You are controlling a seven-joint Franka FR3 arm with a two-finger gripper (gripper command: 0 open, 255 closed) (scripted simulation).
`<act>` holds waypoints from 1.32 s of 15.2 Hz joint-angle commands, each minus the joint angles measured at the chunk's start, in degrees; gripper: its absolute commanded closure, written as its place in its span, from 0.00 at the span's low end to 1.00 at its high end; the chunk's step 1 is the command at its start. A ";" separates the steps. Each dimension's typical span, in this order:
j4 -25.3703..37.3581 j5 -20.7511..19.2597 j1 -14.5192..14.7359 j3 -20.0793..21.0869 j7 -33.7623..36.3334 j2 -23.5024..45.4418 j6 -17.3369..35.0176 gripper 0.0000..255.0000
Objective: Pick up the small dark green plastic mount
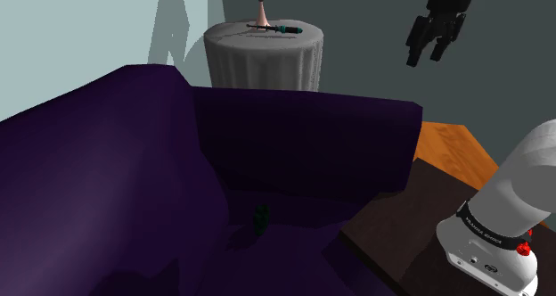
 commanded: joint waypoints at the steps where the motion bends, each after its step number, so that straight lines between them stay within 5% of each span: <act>1: 0.00 0.00 0.00 0.00 0.00 0.00 0.00 0.00; 10: -8.66 5.06 3.61 7.77 6.86 5.38 14.56 0.00; 20: -11.25 8.55 7.15 16.81 14.57 19.45 32.03 0.00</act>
